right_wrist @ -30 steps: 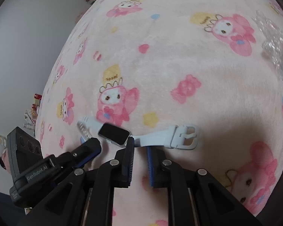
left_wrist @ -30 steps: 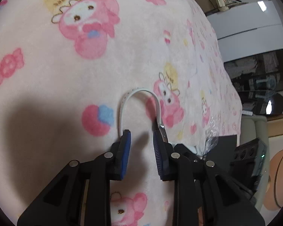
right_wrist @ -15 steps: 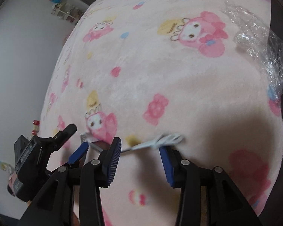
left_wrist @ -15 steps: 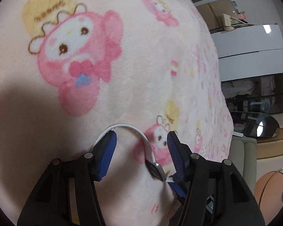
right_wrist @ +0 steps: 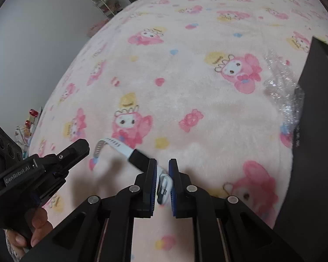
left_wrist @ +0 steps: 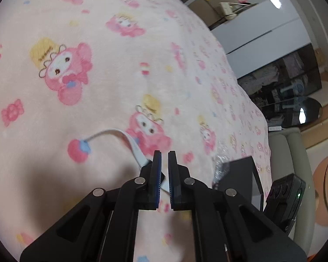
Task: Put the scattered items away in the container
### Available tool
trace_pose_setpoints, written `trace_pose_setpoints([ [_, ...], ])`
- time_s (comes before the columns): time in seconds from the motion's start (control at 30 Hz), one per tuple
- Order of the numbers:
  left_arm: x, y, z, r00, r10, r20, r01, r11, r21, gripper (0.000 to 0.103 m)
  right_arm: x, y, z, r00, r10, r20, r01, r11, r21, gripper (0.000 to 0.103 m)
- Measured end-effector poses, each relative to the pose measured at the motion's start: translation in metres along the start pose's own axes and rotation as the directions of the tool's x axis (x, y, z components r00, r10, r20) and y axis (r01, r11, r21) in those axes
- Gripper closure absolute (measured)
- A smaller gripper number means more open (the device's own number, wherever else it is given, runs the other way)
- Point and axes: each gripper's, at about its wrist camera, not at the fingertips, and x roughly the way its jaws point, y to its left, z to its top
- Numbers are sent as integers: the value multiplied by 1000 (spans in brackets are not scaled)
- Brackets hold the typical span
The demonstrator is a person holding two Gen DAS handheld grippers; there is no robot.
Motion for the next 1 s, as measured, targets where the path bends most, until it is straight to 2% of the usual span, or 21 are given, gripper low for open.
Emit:
trace_pose_setpoints([
  [0.1,-16,-5,-13,1000,-15,8,15,1000,2,99,-30,-4,-11,1000,-2,21,3,1000,-21,95],
  [0.2,-8,12,-16,998,23,-58,-26,998,-60,98,-47,-14,-25,1000,-24,10,24,1000,-13,94],
  [0.27,6,21,-11,994,55,-91,-63,995,-83,88,-42,-20,-32,999,-23,-22,23,1000,8,94],
  [0.33,22,32,-5,990,70,-124,-86,988,-125,54,-35,-23,-37,998,-12,-65,14,999,30,94],
  [0.37,30,37,-2,988,69,-138,-90,985,-150,49,-29,-25,-40,995,4,-95,0,999,48,93],
  [0.43,46,46,3,983,73,-166,-103,978,-179,47,-19,-29,-44,990,34,-139,-24,997,78,84],
  [0.5,59,48,8,980,93,-175,-124,977,-174,47,-5,-33,-47,982,52,-183,-34,994,101,74],
  [0.57,67,47,13,984,91,-154,-115,981,-155,47,6,-38,-49,977,65,-203,-43,993,109,73],
  [0.6,71,47,17,984,93,-150,-114,983,-142,52,11,-40,-48,977,60,-204,-37,993,113,73],
  [0.63,74,47,18,983,102,-153,-122,984,-131,75,15,-43,-47,978,56,-200,-32,992,120,73],
  [0.67,75,46,19,982,112,-150,-130,985,-114,88,19,-46,-45,980,57,-189,-32,991,133,73],
  [0.73,69,47,16,986,87,-141,-104,987,-120,94,20,-50,-41,986,57,-158,-32,988,152,73],
  [0.83,47,47,9,992,59,-110,-75,986,-150,100,7,-50,-34,997,32,-76,-18,986,168,73],
  [0.93,17,41,4,995,86,-49,-93,983,-159,100,-17,-48,-31,1000,8,12,-10,986,166,73],
  [1.0,-2,43,-1,992,124,-16,-125,975,-184,98,-30,-46,-33,999,33,42,-39,986,161,71],
])
